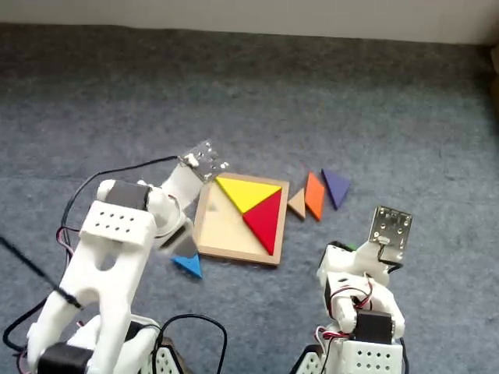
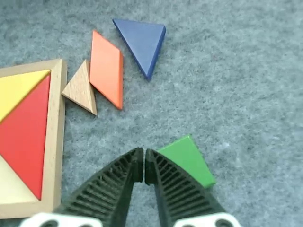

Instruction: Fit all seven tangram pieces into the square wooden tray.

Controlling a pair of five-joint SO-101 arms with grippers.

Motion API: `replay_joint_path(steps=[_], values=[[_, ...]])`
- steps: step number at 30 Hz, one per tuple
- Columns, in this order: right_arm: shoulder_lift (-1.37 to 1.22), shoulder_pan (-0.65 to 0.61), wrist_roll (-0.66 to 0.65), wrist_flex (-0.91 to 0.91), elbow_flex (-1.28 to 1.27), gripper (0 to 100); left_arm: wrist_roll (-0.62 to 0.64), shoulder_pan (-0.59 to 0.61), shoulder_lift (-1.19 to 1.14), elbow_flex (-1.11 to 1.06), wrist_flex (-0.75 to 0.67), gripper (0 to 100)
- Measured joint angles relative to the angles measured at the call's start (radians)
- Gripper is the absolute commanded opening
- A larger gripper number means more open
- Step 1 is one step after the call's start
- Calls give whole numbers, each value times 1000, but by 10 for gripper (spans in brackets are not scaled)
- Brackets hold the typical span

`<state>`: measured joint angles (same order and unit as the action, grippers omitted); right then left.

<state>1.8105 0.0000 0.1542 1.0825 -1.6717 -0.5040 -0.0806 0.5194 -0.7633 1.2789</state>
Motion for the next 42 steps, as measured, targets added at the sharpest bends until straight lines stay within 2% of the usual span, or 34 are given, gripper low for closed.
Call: replay_joint_path(steps=[13, 18, 23, 30, 34, 38, 42], values=[[0, 0, 0, 0, 0, 22, 0, 20, -347, -57, -163, 284], [0, 0, 0, 0, 0, 22, 43, -2, -417, -12, -153, 281], [0, 0, 0, 0, 0, 22, 64, -31, -486, 40, -129, 204], [0, 0, 0, 0, 0, 22, 69, -153, -542, 80, -78, 150], [0, 0, 0, 0, 0, 22, 72, -187, -548, 80, -69, 168], [0, 0, 0, 0, 0, 22, 130, -193, -548, 89, -48, 274], [0, 0, 0, 0, 0, 22, 187, -178, -568, 91, -54, 276]])
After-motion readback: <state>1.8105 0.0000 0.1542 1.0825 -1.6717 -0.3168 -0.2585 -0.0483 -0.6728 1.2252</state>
